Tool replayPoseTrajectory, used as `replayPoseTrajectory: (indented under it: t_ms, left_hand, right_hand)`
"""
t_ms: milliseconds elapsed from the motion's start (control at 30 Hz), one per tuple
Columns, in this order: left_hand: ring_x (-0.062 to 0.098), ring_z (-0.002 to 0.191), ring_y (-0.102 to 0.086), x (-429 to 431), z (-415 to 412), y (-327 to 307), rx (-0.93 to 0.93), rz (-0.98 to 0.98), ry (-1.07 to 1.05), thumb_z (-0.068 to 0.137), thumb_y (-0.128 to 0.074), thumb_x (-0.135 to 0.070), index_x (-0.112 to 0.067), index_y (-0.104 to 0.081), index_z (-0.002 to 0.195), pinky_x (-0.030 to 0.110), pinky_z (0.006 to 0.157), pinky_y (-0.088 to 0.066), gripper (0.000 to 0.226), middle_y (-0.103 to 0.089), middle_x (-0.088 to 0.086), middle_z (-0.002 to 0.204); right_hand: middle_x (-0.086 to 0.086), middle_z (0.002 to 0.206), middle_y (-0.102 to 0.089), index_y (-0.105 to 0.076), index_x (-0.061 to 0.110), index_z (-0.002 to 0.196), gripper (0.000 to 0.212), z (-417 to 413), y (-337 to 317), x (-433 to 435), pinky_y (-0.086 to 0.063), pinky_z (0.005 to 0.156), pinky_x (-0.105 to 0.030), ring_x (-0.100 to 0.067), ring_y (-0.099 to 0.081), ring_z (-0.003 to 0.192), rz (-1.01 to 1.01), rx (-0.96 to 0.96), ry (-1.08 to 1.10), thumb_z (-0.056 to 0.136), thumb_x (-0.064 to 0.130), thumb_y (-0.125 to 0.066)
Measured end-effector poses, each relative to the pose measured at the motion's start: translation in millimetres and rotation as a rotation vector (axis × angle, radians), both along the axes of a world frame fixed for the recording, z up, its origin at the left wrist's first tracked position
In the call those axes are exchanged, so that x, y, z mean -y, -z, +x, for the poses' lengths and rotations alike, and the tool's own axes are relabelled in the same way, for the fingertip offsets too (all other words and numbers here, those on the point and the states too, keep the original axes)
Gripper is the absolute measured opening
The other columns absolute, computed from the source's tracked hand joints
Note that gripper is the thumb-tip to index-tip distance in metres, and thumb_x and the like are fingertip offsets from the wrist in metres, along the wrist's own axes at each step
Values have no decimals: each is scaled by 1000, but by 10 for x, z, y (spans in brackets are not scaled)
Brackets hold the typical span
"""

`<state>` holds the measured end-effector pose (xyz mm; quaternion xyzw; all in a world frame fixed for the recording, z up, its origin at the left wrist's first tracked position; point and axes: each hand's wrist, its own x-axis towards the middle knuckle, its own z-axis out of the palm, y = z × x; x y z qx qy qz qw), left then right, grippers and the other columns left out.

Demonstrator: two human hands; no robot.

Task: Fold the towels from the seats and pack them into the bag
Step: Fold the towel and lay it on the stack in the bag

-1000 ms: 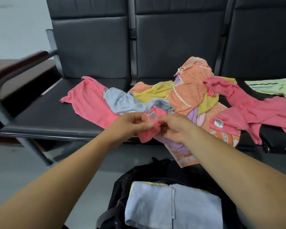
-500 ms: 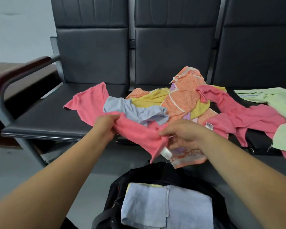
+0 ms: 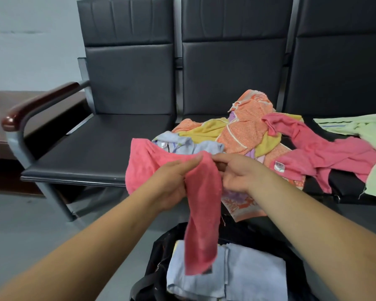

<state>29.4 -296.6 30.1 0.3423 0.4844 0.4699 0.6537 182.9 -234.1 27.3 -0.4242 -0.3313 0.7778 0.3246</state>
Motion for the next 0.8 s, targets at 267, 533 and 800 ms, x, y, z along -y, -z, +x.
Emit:
replayPoseTrajectory:
  t_ms: [267,533,800]
  left_hand:
    - [31,93,-65,-113,-337,197,216,-312,-311,95,-67,-32,6,-51,119,43,70,-54,48,-60,20,111]
    - [28,109,-68,-145,-184,134,-215,139,-375,87,-70,1,-12,-66,120,44,95,-55,35,-71,16,117]
    - [28,91,-69,140,-58,-39,-198,322,294,80,-72,-1,-6,-62,117,37,85,-59,40,-71,19,102]
  right_hand:
    - [-2,63,-61,-66,3,81,11,143,-93,127,-47,50,-17,-10,-54,57,368,115,-287,92,0,-64]
    - [-24,98,-68,-70,-1,105,20,266,-89,151,-52,69,-28,-23,-67,85,322,418,-333,86,4,-75]
    - [-19,98,-71,-69,4,108,34,189,-91,172,-51,98,-49,-30,-66,94,34,184,-184,93,34,-66]
